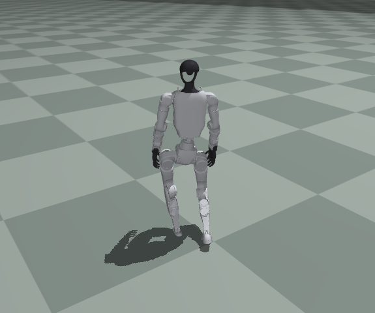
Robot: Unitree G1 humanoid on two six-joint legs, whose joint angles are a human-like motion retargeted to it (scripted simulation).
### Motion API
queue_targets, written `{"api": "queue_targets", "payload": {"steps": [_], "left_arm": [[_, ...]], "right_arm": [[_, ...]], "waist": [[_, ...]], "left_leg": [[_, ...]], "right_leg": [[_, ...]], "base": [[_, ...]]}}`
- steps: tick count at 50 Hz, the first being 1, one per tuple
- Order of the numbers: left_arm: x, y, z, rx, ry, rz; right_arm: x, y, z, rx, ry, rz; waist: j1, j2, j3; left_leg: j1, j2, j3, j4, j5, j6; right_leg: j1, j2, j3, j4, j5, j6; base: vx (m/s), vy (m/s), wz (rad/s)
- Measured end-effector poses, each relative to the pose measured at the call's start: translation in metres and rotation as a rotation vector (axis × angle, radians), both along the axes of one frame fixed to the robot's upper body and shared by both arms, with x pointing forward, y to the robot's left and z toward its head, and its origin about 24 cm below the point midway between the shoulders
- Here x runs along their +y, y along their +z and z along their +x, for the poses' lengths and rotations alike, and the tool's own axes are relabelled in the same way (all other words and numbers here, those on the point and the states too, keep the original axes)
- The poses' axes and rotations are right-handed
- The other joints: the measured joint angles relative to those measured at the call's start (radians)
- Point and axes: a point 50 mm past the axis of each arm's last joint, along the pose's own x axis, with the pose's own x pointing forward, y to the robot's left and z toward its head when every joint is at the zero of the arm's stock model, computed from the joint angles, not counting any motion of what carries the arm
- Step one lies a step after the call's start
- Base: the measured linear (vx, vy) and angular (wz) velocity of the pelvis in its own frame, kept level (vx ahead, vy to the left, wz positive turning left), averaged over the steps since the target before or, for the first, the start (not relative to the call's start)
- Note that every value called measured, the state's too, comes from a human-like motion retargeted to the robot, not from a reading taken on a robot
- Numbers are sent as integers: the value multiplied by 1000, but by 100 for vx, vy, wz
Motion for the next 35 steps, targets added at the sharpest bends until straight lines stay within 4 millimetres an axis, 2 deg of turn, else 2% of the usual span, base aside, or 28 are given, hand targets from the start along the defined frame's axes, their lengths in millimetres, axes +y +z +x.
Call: {"api": "queue_targets", "payload": {"steps": [4, 8, 12, 15, 17, 21, 24, 35], "left_arm": [[0, 4, 8, -36, -13, 13], [-2, 6, 14, -57, -23, 9], [-4, 5, 13, -54, -28, -2], [-7, 2, 7, -38, -30, -8], [-7, 2, 8, -36, -38, -9], [-11, -2, -1, -11, -56, -13], [-13, -3, -3, -3, -75, -13], [-14, -8, -17, 36, -116, -3]], "right_arm": [[-2, 4, 7, -37, -6, -9], [-2, 5, 9, -46, -9, -13], [-1, 3, 4, -31, -6, -14], [0, -1, -3, -9, -4, -13], [-1, 0, -2, -7, -4, -14], [0, -3, -8, 9, -7, -15], [-1, -2, -7, 6, -14, -17], [1, -6, -17, 28, -29, -7]], "waist": [[-37, 48, 8], [-51, 93, 14], [-44, 109, 22], [-35, 101, 24], [-21, 121, 40], [-10, 118, 52], [0, 151, 62], [6, 184, 94]], "left_leg": [[64, 34, -46, -32, -34, -16], [125, 68, -97, -62, -63, -23], [195, 83, -132, -76, -94, -25], [215, 78, -141, -29, -133, -25], [294, 108, -154, -98, -129, -31], [319, 117, -154, -46, -166, -39], [374, 163, -159, -99, -161, -51], [398, 217, -144, -28, -206, -76]], "right_leg": [[-52, 89, 49, -204, -24, 7], [-43, 198, 146, -399, 39, 30], [22, 251, 204, -493, 87, 42], [54, 250, 203, -469, 59, 40], [150, 274, 186, -584, 87, 36], [198, 276, 165, -576, 60, 45], [305, 314, 147, -749, 125, 45], [399, 352, 110, -828, 143, 57]], "base": [[40, 2, 27], [36, 0, 27], [29, -4, 19], [23, -7, 8], [25, -7, -2], [15, -8, 0], [17, -7, 0], [4, -3, 1]]}}
